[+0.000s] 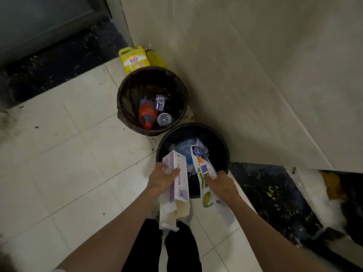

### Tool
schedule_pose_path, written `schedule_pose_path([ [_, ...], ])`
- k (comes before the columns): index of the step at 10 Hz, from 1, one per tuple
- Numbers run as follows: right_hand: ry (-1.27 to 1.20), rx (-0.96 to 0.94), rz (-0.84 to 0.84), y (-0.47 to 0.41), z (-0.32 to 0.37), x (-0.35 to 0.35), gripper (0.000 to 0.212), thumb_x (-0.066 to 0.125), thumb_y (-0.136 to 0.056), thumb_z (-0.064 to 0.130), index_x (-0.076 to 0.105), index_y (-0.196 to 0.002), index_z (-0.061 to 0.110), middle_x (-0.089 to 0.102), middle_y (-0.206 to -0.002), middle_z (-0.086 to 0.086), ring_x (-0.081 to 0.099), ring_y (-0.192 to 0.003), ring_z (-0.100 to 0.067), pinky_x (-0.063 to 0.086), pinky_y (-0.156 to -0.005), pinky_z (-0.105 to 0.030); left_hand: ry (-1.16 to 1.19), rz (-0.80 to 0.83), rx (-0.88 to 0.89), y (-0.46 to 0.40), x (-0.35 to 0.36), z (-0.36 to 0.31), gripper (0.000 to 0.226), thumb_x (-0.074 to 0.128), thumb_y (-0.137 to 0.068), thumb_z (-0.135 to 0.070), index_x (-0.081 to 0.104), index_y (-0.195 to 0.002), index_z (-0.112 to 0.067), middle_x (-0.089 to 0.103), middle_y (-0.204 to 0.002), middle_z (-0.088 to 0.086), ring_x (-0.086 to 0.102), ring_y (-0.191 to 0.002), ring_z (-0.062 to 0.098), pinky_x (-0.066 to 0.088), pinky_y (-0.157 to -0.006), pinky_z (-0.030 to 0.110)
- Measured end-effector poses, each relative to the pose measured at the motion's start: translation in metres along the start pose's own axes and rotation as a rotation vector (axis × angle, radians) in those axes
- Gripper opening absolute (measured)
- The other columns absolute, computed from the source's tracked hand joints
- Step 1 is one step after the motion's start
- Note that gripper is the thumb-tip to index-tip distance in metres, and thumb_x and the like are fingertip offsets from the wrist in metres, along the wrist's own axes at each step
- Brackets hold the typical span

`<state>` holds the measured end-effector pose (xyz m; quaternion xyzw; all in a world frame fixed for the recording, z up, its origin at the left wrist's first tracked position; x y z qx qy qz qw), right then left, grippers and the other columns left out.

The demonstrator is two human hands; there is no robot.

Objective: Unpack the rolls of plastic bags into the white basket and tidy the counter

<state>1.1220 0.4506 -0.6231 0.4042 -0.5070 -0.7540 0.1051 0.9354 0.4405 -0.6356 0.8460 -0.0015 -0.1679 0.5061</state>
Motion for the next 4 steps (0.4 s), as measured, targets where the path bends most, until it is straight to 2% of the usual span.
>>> schedule_pose_path([
  [1,-0.041,0.023,0.026,-0.036,0.001,0.009,0.066,0.053,-0.086,0.048,0.034,-0.134,0.007,0.055,-0.128,-0.019,0.057,-0.11,-0.035,0.048,-0.094,-0.043,-0.055,0.018,0.019,-0.046,0.017,-0.003,0.059,0.057,-0.085,-0.044,0.034,-0.129,-0.012,0.05,-0.132,0.013,0.052,-0.111,0.029,0.038,-0.08,0.028],
  [2,-0.068,0.013,0.048,-0.048,0.005,0.005,0.072,0.049,-0.09,0.045,0.02,-0.145,0.009,0.044,-0.142,-0.017,0.046,-0.126,-0.034,0.039,-0.1,-0.036,-0.075,0.082,0.034,-0.061,0.019,-0.007,0.066,0.054,-0.087,-0.044,0.027,-0.139,-0.013,0.044,-0.139,0.013,0.046,-0.122,0.03,0.037,-0.086,0.028],
  [3,-0.068,-0.033,0.009,-0.036,0.012,-0.009,0.062,0.047,-0.093,0.039,0.026,-0.142,0.009,0.044,-0.142,-0.018,0.044,-0.127,-0.033,0.037,-0.101,-0.033,-0.175,0.098,0.109,-0.048,0.004,-0.015,0.06,0.054,-0.088,-0.038,0.032,-0.137,-0.011,0.045,-0.139,0.016,0.047,-0.123,0.03,0.04,-0.095,0.031],
  [4,-0.057,-0.117,-0.025,-0.002,0.031,-0.033,0.058,0.048,-0.093,0.036,0.029,-0.141,0.008,0.045,-0.14,-0.019,0.045,-0.127,-0.033,0.039,-0.1,-0.034,-0.301,0.089,0.232,-0.015,-0.022,-0.038,0.052,0.054,-0.09,-0.03,0.038,-0.135,-0.009,0.049,-0.135,0.017,0.049,-0.121,0.03,0.039,-0.095,0.028],
])
Point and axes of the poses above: each hand's wrist, its own y-axis away from the middle knuckle, its own x-axis out of the palm, z = x × y, the point moved 1 cm from there along -y, towards the middle knuckle
